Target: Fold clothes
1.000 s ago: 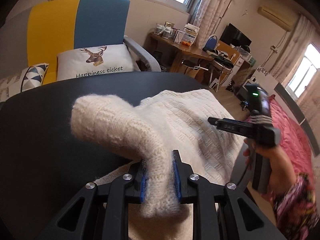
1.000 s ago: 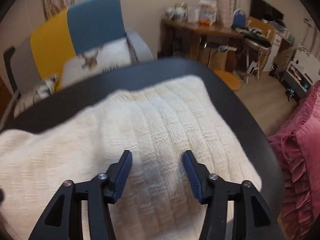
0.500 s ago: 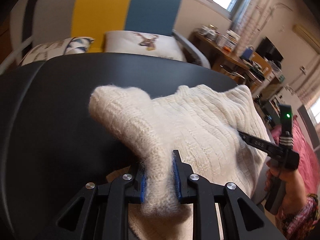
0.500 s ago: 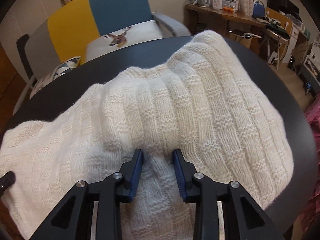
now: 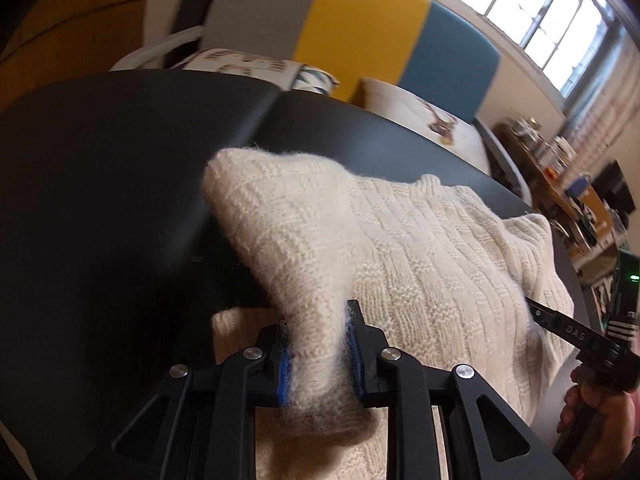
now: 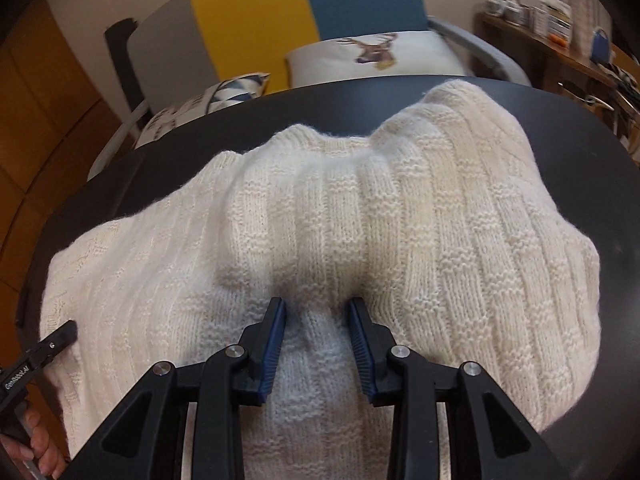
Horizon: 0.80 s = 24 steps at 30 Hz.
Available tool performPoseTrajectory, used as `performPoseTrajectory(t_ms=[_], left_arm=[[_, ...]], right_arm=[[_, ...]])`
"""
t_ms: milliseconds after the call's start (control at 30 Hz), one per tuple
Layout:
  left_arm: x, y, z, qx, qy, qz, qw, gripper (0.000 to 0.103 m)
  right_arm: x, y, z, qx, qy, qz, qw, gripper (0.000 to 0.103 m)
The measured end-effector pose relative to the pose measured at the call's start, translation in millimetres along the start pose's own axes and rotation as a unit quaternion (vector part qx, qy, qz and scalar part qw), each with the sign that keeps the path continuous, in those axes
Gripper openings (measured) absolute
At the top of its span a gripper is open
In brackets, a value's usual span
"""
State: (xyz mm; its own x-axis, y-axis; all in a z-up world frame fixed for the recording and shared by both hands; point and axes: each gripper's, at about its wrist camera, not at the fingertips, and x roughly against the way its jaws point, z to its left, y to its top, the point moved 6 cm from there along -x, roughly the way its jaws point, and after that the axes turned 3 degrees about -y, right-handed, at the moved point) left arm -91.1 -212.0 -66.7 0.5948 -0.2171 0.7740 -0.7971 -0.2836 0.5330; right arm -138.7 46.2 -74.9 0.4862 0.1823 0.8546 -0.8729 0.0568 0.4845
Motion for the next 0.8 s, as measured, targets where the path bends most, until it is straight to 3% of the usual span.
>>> performPoseTrajectory(t_ms=[100,167,233,367,567,633,733,800], left_arm=[[4,7,33,0.029,0.009,-0.008,0.9995,0.030],[5,11,52,0.050,0.014,-0.012,0.9986,0.040],[4,13,68,0.077,0.007,-0.006,0.9970,0.051],[9,13,89,0.120,-0.026,-0.012,0.9923,0.055],[12,20,97,0.119,-0.028,-0.023,0.9922,0.052],[13,20,95,0.106,-0.031,-0.029,0.9935,0.035],[14,20,92,0.085,-0.037,-0.037,0.9950,0.035],[14,20,90,0.072,-0.040,-0.042,0.9957,0.035]], right_arm=[[-12,6,36,0.026,0.008,0.003,1.000,0.035],[-17,7,58,0.039,0.017,0.004,0.999,0.036],[-16,7,74,0.048,0.026,-0.001,0.998,0.042],[4,9,92,0.046,0.034,-0.030,0.998,0.042],[19,8,166,0.112,0.092,-0.044,0.989,0.042],[18,10,201,0.139,0.129,-0.028,0.981,0.042],[5,13,252,0.158,0.180,0.024,0.971,0.042],[-13,17,282,0.174,0.177,0.067,0.966,0.043]])
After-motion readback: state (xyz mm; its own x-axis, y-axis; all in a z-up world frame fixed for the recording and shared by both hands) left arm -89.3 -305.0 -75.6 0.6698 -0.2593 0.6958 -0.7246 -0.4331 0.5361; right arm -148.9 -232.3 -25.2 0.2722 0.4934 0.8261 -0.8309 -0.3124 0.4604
